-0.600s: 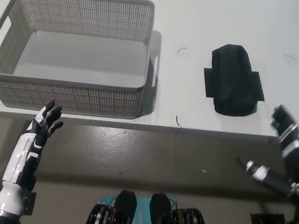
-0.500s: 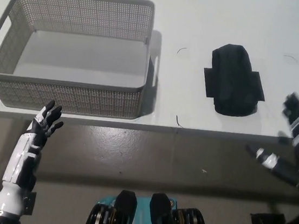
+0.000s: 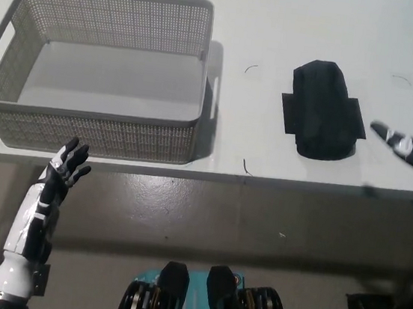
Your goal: Use the right hand to push the pencil case on the right hand side to the container on the left side
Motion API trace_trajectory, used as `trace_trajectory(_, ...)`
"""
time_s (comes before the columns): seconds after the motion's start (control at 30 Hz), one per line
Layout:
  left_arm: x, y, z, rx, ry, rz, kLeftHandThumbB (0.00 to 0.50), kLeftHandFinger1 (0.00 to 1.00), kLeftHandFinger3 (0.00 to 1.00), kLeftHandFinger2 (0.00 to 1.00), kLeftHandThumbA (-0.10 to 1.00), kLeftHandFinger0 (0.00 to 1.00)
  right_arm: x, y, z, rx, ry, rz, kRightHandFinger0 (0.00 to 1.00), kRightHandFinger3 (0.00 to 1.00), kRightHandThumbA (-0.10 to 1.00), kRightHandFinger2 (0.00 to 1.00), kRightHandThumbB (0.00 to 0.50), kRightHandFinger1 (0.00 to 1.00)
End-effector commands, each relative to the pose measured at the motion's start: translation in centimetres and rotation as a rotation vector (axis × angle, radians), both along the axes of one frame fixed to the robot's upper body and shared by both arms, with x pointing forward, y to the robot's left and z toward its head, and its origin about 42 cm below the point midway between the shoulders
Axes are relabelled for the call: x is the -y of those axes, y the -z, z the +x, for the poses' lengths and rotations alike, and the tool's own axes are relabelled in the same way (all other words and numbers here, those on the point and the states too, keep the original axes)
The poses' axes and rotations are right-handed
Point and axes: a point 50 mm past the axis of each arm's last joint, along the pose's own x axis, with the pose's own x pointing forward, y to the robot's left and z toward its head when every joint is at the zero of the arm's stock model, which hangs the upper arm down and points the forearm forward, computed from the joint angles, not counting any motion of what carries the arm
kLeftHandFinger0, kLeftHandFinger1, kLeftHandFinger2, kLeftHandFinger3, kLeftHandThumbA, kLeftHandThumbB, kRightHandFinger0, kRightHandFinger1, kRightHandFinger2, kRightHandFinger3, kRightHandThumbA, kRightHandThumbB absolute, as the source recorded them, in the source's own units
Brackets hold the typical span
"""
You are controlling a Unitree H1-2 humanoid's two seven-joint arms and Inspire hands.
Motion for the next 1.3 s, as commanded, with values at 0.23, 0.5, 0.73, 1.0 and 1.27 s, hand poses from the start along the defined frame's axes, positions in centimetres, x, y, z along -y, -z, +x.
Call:
trace_trajectory(0.23,0.7,-0.9,-0.3,0.046,0.039,-0.004,0.126,1.00,1.00,1.00,1.00,1.00,1.0,-4.4,9.5,-0.042,0.068,0.048,1.00,1.00,1.00,1.00,0.184,1.00)
trace_trajectory(0.5,1.1,-0.7,-0.6,0.032,0.054,-0.008,0.097,1.00,1.00,1.00,1.00,1.00,0.2,-3.9,12.6,-0.165,0.077,0.111,1.00,1.00,1.00,1.00,0.207,1.00)
trace_trajectory(0.73,1.0,-0.3,-0.9,0.017,0.047,0.001,0.108,1.00,1.00,1.00,1.00,1.00,-1.2,-2.3,13.5,-0.295,0.072,0.187,1.00,1.00,1.00,1.00,0.217,1.00)
trace_trajectory(1.0,0.8,-0.3,-0.9,0.016,0.043,0.001,0.127,1.00,1.00,1.00,1.00,1.00,-4.3,2.0,12.6,-0.409,0.045,0.249,1.00,1.00,1.00,1.00,0.126,1.00)
trace_trajectory(1.27,0.9,-0.3,-1.0,0.011,0.049,-0.012,0.125,1.00,1.00,1.00,1.00,1.00,-8.2,5.0,11.5,-0.469,-0.013,0.275,1.00,1.00,1.00,1.00,0.181,1.00)
